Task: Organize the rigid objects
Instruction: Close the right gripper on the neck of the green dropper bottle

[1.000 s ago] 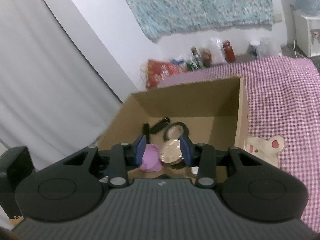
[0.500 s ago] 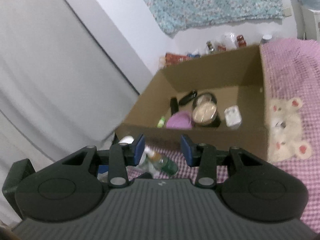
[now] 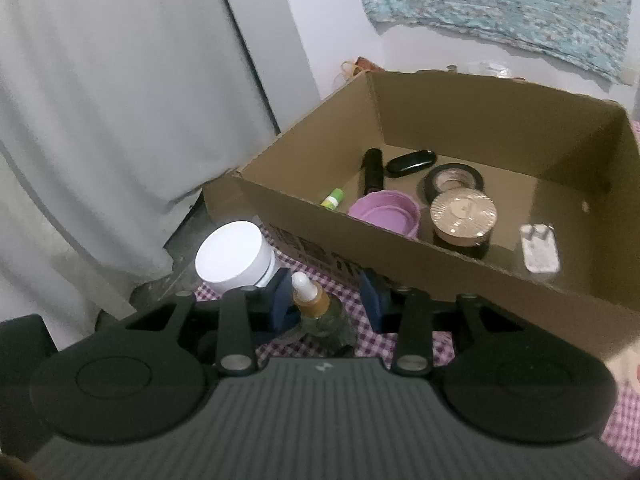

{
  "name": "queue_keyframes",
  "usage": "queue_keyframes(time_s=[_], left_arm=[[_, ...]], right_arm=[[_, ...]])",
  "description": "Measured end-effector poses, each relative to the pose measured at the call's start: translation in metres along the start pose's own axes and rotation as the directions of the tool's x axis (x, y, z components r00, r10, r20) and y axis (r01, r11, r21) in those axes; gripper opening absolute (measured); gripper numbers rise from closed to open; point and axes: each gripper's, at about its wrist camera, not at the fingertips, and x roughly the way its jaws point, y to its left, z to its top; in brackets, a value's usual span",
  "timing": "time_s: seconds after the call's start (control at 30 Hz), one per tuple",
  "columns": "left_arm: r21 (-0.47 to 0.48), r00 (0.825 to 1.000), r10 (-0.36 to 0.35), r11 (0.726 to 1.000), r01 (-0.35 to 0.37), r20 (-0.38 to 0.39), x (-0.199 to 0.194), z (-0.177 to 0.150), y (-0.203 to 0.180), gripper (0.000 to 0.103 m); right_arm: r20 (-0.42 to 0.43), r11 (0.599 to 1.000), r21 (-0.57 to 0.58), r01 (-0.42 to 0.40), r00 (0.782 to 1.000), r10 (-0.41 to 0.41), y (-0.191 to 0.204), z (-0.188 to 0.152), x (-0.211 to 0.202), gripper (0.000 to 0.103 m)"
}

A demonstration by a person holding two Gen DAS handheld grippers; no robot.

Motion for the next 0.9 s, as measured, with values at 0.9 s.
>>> queue_keyframes(time_s=[0.9], left_arm=[[-0.025,0.999,-0.022,0.999,0.023,0.042,-0.028,0.015,-0.008,0.033]], right_arm=[[0.031,0.999,-0.032,-0.012,0.999,0.013,0.008,0.001,-0.034,0.018]])
